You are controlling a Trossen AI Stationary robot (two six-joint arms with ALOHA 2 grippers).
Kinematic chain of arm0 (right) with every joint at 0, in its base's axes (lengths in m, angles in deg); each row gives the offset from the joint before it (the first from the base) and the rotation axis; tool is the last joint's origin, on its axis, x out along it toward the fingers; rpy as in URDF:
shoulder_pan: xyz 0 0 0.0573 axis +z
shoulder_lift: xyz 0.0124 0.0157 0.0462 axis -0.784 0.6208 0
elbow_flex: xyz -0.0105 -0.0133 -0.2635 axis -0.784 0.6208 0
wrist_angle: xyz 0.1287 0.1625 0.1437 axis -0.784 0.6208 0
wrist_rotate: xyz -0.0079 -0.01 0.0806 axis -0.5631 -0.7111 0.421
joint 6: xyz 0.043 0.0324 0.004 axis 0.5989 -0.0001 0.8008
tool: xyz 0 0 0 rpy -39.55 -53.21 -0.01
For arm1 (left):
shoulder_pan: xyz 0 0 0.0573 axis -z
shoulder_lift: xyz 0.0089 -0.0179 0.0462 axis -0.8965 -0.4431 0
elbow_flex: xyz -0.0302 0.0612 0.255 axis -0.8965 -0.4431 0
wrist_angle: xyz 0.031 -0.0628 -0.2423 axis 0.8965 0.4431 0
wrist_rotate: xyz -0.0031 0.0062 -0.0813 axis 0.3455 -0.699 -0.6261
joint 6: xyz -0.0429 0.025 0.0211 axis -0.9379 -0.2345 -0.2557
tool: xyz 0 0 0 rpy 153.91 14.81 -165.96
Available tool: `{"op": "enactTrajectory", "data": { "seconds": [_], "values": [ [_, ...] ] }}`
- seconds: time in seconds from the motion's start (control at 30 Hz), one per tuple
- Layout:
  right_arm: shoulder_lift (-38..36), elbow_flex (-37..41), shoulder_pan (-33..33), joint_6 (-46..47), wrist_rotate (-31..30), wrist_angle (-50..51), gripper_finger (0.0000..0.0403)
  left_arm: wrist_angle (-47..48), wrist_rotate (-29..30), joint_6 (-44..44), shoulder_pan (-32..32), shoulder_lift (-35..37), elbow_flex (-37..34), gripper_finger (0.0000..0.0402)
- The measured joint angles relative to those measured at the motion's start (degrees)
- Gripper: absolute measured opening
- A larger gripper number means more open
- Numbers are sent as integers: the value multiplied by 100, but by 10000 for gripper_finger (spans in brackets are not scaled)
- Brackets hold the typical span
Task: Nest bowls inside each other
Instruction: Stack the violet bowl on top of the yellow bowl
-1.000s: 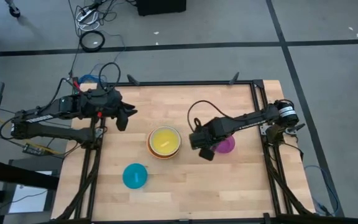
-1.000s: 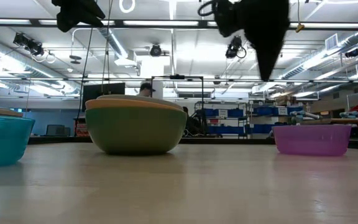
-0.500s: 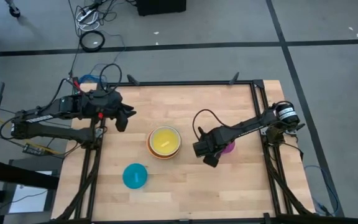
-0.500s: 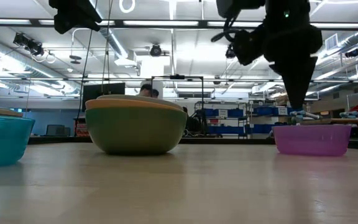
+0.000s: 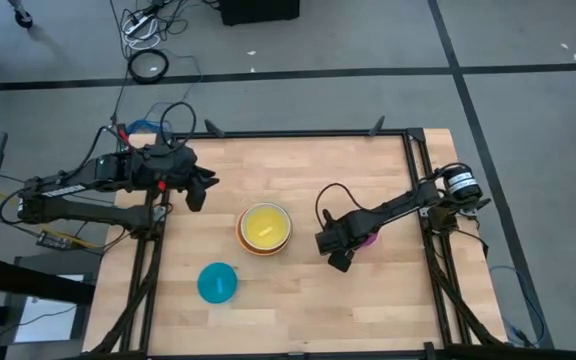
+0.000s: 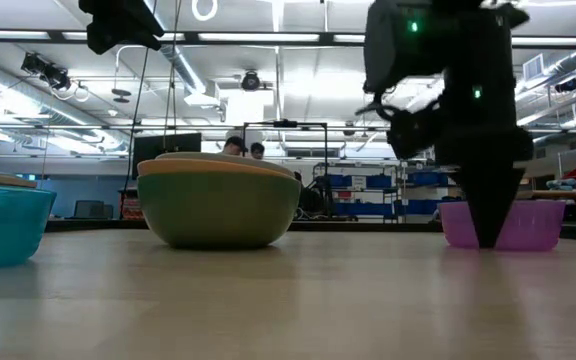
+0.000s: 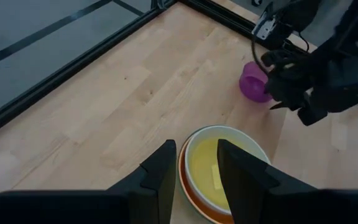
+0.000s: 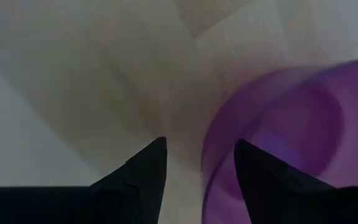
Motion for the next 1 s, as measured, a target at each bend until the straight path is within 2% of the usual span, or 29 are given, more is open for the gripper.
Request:
{"op": "enactTrajectory", "data": {
  "seconds": [0.13,0.2,0.3,0.37,0.5,0.67,0.83,1.0],
  "values": [
    [-29,264,-64,-163,35,-321,149,-13,2,-2,0,-1,0,127],
    [-35,251,-73,-300,54,-290,113,-18,5,-2,0,-1,0,127],
    [-59,139,-78,-547,100,-112,33,-26,62,-3,0,-2,0,127],
    [-126,-38,-81,-702,132,47,11,-26,139,-4,0,0,0,127],
    [-157,-535,-102,-954,141,550,3,-26,157,-4,0,-2,0,127],
    [-157,-1400,-140,-1512,-62,253,1,-37,159,-4,0,-7,0,127],
    [-157,-2112,-271,-2141,-151,-558,1,-117,161,-4,0,-10,-1,127],
    [-157,-2195,-455,-2550,591,-1991,0,-297,164,5,0,-11,-2,127]
  ]
}}
